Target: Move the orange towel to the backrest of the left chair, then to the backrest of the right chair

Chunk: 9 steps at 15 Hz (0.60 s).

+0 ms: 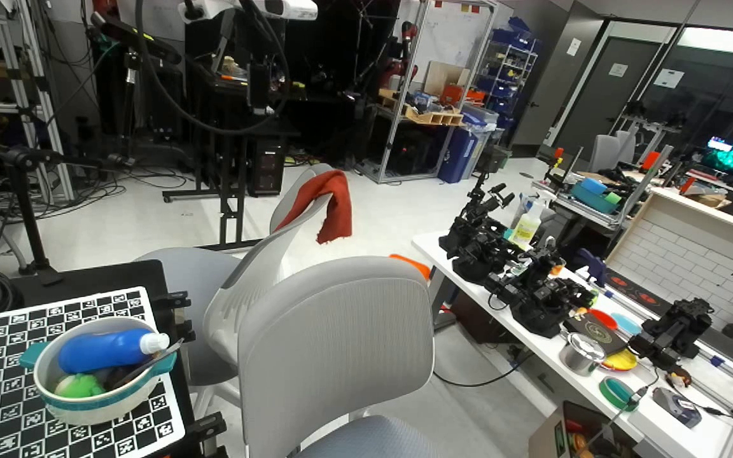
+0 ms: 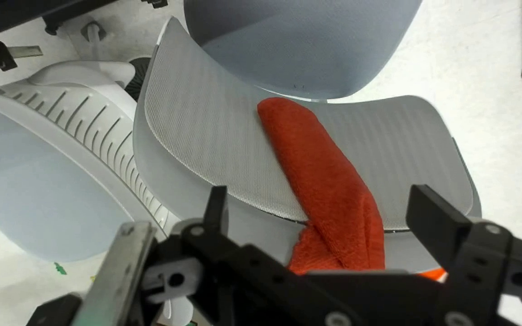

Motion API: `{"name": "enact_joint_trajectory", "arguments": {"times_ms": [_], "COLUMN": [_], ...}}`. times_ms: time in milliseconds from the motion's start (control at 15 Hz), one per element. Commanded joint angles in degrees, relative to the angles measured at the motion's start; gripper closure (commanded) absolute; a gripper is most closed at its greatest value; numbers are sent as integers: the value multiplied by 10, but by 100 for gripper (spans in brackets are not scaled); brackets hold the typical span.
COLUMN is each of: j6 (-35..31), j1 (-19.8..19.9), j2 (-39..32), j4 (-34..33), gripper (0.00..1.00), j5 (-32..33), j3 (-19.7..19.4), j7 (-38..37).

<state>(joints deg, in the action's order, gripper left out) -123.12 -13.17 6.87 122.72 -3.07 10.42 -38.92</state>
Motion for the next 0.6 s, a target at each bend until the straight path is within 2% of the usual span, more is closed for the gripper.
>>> {"name": "enact_joint_trajectory", "arguments": {"times_ms": [0, 267, 533], "j6": [-37, -86, -102], "j1": [9, 14, 32], "j2": [23, 5, -49], "j4": [34, 25, -33], "gripper": [0, 0, 0], "j5": [-22, -14, -9], "j3": [9, 6, -5], "j7": [13, 38, 78]}}
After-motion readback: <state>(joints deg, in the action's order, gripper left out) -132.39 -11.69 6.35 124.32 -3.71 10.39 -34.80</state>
